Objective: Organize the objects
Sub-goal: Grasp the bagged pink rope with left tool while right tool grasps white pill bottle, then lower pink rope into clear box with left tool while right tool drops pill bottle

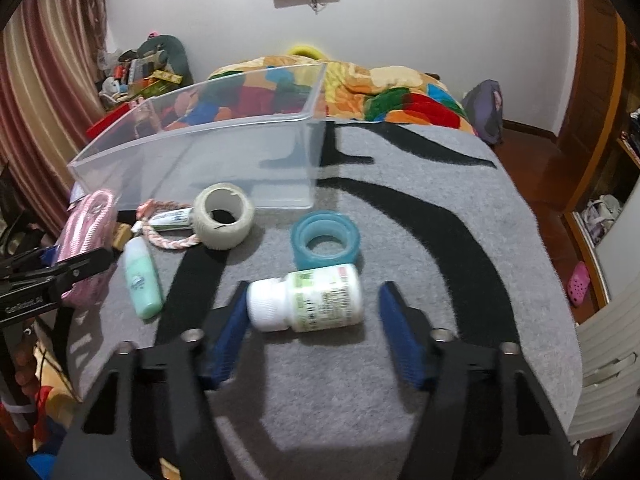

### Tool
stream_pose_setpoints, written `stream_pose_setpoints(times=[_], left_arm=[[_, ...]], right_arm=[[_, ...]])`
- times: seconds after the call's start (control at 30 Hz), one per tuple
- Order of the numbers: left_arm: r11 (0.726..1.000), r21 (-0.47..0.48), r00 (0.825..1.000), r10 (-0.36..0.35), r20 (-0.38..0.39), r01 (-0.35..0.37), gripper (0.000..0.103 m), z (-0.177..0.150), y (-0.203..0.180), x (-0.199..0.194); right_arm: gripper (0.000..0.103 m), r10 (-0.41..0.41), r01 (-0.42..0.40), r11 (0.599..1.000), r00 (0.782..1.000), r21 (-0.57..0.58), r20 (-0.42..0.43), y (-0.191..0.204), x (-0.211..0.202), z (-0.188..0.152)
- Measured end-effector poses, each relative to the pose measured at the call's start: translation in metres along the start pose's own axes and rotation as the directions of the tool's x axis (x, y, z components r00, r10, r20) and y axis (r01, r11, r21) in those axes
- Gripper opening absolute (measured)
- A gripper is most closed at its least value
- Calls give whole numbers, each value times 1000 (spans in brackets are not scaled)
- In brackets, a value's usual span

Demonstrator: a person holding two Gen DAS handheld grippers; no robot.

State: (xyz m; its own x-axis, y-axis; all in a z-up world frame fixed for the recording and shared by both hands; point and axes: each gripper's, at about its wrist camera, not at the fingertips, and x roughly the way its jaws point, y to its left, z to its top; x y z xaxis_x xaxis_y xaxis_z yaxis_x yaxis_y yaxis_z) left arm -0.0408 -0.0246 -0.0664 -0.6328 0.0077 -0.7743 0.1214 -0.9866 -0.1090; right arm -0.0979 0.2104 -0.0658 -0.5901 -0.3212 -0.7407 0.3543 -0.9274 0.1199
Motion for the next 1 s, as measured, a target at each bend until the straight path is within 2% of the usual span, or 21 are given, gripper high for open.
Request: stream_pose_setpoints(times=[0.33,0.53,0.83,1.0], left_arm=[[1000,27,997,0,71,-2,52,-9,7,-40],[999,28,991,-25,133,21,50,0,10,-62],[997,41,969,-68,239,60,50,38,10,-91],[996,42,962,-81,262,73,50,68,12,-88]], right_arm=[[48,-1,4,999,998,-45,68,14,-24,5],[48,33,-26,998,992,-61,120,23,-42,22],[48,56,-36,994,979,-102,198,40,-54,62],[48,55,-33,994,975,-107,216,48,-47,89]])
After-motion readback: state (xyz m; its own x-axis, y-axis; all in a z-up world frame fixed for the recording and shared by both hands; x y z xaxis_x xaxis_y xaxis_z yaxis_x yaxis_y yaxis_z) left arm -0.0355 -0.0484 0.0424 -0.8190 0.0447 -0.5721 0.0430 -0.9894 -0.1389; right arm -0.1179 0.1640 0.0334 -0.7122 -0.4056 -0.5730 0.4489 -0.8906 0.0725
